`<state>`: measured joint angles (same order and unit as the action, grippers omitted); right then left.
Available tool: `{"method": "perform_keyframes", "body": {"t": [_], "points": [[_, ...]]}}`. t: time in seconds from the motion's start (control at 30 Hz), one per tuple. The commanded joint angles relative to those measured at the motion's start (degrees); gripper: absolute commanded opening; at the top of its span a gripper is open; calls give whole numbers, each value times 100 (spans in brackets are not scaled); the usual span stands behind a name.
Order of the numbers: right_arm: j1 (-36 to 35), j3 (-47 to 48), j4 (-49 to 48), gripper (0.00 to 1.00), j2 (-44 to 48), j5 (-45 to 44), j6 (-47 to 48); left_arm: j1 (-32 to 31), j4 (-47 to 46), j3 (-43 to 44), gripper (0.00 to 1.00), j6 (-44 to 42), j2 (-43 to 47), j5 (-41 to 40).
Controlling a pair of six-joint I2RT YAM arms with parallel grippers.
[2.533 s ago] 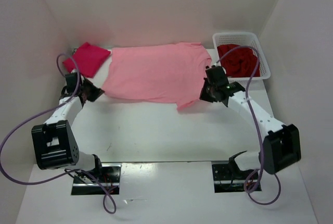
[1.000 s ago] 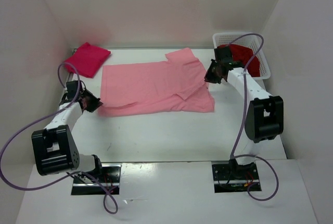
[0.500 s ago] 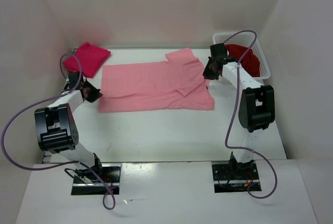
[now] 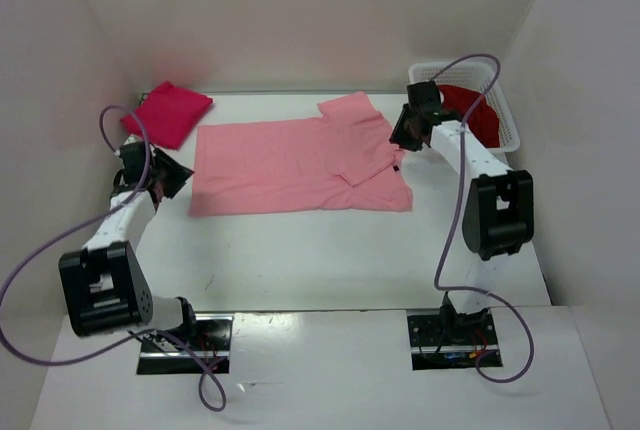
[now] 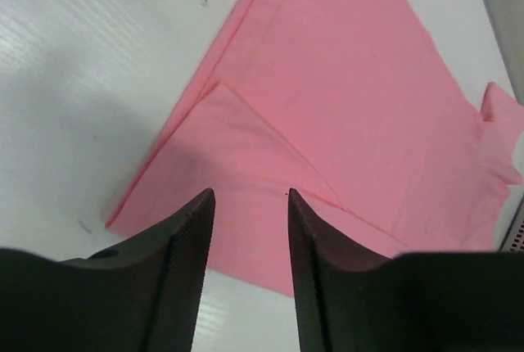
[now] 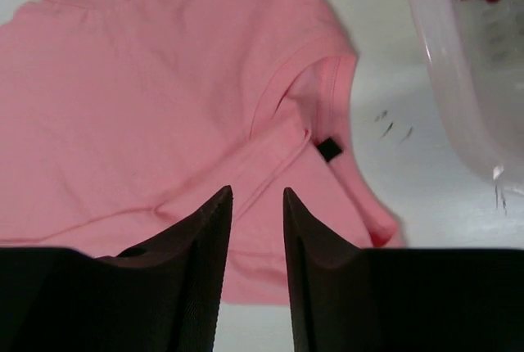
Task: Fold and stack the t-shirts
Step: Fold the flattened tshirt in 1/3 of the way
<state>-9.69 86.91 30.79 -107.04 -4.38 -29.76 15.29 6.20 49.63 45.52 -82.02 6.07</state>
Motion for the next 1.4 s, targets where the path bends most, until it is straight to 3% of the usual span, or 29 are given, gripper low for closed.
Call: {"method": "perform_keyframes", "body": {"t": [0.0,0.03,0.07,0.13,0.27,0.3,0.4,0.47,0.73,0.93,1.1,1.37], "points": [[47,-594,-266,36,1008,137,-152,9,100,-671,48,141,808,9],[47,-849,-353,30,1323,226,-240,9,101,-795,43,220,880,9],[47,-1408,-424,13,1474,288,-485,9,162,-901,41,221,881,9],[47,-2017,-547,1,1904,429,-741,9,163,-1130,38,475,942,70],[99,-3248,-618,4,2267,360,-1058,9,110,-1315,37,739,995,202],[99,-3347,-618,17,2337,263,-1058,70,110,-1367,37,826,925,202],[99,-3567,-513,38,2390,52,-1119,71,5,-1429,37,906,802,254],[99,-3628,-512,44,2390,-115,-1120,71,-57,-1491,37,967,749,255],[310,-3551,-731,47,1644,-300,-1173,123,-294,-1561,30,968,230,124],[494,-3331,-995,37,1099,-247,-1173,176,-409,-1448,15,1091,-209,18],[564,-3198,-996,4,826,-247,-1173,176,-418,-1325,2,1021,-350,-44],[618,-3593,-382,1,1589,-204,-1225,176,170,-1210,0,678,-43,-396]]}}
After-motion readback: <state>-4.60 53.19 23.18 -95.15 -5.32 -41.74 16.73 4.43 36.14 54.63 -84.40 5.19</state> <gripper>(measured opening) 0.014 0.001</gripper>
